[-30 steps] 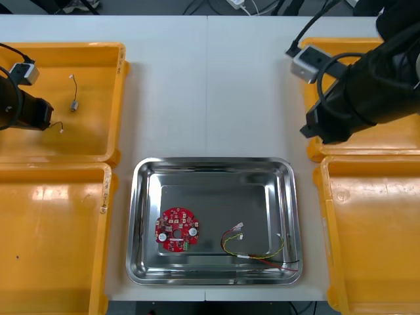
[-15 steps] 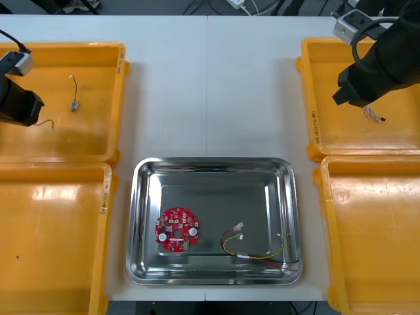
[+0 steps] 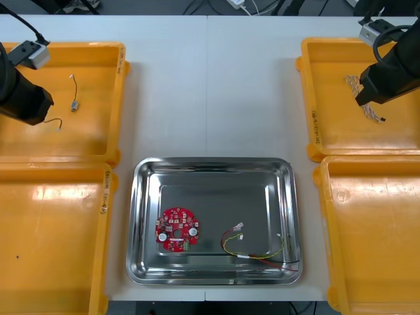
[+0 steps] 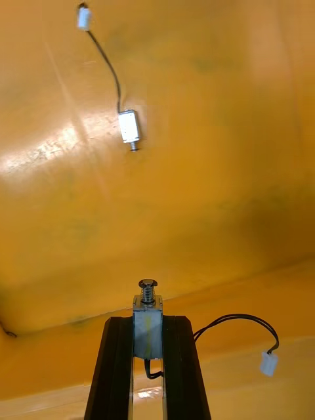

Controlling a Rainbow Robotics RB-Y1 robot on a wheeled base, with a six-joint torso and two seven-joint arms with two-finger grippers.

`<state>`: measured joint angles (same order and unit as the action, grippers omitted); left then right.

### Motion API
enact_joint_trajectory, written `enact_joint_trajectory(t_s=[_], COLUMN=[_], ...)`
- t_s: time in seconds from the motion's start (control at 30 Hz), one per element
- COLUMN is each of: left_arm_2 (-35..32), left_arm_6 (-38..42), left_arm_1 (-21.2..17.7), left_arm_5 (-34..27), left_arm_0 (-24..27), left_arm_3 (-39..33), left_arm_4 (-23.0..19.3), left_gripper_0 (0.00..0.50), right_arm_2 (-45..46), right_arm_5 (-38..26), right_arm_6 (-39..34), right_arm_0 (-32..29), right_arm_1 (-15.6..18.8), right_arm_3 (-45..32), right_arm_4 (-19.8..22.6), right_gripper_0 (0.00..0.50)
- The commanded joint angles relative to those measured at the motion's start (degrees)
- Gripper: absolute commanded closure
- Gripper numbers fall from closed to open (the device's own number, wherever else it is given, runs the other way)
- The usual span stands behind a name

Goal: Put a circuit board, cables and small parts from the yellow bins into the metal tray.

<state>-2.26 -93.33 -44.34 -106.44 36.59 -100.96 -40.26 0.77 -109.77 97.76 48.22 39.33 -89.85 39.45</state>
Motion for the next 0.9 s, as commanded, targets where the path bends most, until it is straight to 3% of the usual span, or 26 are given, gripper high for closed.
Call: enact_joint_trajectory(t_s=[0.03,0.63,0.9], left_arm_2=[-0.73,10.08,16.85], left_arm_6=[11.33,28.29,34.18], left_arm_1=[2.68,8.22,9.8], left_arm_5=[-2.19,-3.16,-0.7], left_arm_0=[1.29,0.67,-1.43], left_arm_3=[-5.57,-16.99,-20.77], left_arm_4=[0.1,3.0,6.42], left_gripper_0=[0.499,0.5,0.5], right_arm_2=[1.6,5.38,5.55], right_arm_5=[1.66,11.42,15.46], right_arm_6=[3.05,8.33,10.52], right_arm_0=[3.55,3.99,7.86], right_arm_1=[2.24,2.24,2.24], right_arm_3=[2.4,13.21,22.18], right_arm_4=[-1.21,-11.67,-11.23], right_gripper_0=[0.0,0.0,0.0])
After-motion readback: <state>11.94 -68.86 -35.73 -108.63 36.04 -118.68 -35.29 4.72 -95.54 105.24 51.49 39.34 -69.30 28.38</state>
